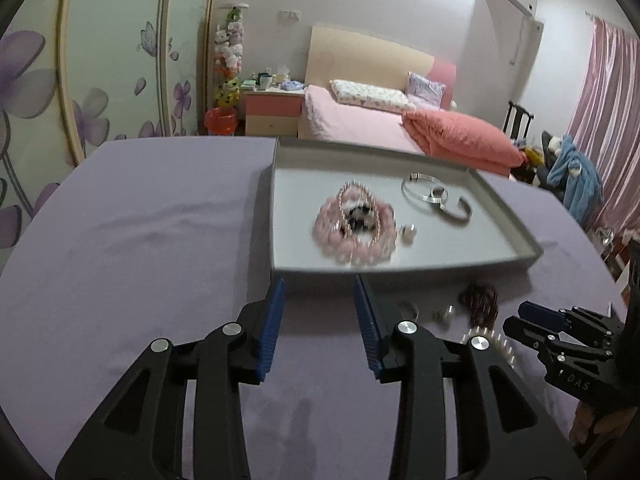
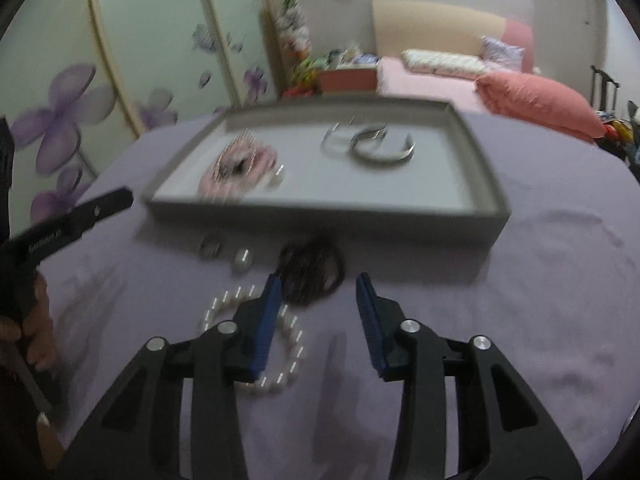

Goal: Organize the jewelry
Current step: 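Lower both items into the grey tray and open both tools, then grasp the silver ring with the left tool while the right tool grasps the white pearl bracelet, then carry the silver ring and white pearl bracelet over the grey tray, then open both tools to drop the ring and pearl bracelet into the tray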

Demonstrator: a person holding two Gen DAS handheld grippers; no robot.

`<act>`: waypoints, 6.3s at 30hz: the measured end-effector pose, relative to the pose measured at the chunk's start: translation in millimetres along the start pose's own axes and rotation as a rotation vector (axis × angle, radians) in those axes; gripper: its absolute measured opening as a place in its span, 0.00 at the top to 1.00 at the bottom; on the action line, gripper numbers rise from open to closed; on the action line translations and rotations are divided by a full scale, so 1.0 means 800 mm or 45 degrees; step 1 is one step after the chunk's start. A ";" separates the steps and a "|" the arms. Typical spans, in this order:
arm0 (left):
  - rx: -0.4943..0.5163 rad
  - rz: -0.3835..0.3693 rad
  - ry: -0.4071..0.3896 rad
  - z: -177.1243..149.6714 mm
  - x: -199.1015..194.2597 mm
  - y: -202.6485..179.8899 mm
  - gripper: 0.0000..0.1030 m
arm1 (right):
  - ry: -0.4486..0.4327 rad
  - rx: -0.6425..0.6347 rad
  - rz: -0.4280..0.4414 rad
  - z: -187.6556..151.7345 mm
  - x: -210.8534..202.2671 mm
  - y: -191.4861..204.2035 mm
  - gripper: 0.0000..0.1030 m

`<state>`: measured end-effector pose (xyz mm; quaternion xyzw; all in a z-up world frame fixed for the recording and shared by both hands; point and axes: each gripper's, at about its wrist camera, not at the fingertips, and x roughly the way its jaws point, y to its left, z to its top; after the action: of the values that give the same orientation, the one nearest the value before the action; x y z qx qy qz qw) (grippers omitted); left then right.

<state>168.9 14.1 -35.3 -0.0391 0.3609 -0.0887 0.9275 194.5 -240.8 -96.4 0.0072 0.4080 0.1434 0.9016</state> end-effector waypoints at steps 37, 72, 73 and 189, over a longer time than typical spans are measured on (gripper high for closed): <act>0.232 0.050 0.205 -0.020 0.074 -0.096 0.71 | 0.041 0.001 -0.256 -0.018 -0.019 -0.055 0.90; 0.125 0.122 0.194 -0.037 0.035 -0.030 0.78 | 0.031 0.019 -0.144 -0.015 -0.013 -0.032 0.90; 0.112 0.117 0.187 -0.038 0.032 -0.027 0.78 | 0.014 0.037 -0.130 -0.015 -0.017 -0.033 0.90; 0.051 0.022 -0.183 0.082 0.095 -0.060 0.66 | -0.514 0.233 -0.112 0.152 0.036 -0.032 0.59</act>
<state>262.1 -46.9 -30.7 -0.0236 0.2919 -0.0850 0.9524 308.5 -245.2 -39.7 0.0997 0.2307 0.0619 0.9659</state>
